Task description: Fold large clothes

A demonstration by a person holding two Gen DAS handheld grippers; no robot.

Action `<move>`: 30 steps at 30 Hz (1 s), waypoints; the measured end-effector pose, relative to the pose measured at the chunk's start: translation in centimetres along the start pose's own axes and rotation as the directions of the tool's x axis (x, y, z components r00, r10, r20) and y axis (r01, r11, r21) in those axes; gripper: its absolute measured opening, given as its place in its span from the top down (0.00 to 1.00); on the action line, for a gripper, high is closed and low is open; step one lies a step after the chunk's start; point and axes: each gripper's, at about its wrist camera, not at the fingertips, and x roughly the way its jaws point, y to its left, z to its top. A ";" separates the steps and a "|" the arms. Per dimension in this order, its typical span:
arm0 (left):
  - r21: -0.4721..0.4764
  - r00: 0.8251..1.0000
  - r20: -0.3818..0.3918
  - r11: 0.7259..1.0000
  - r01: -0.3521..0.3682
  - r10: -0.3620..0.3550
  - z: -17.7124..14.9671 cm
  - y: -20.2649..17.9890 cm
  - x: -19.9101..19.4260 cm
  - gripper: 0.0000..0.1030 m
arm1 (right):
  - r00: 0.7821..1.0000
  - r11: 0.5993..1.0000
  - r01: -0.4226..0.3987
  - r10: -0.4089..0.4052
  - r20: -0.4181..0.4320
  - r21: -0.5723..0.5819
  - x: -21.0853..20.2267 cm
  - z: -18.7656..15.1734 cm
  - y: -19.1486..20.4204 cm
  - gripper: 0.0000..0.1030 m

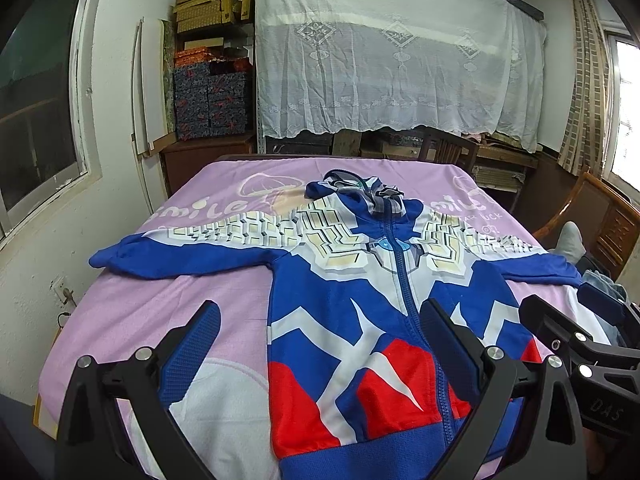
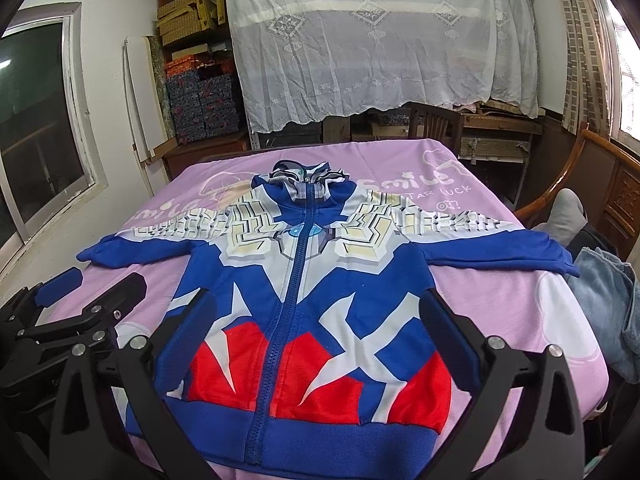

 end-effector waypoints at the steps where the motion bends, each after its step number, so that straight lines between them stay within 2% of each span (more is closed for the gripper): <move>1: 0.001 1.000 -0.001 1.000 -0.001 0.001 0.0 0.0 0.0 0.03 | 1.000 1.000 0.000 0.000 0.000 0.000 0.0 0.0 0.0 0.04; 30: -0.007 1.000 -0.028 1.000 0.000 0.000 -0.6 0.6 0.8 0.03 | 0.999 1.000 -0.019 0.019 -0.027 0.011 0.8 -0.8 0.1 0.04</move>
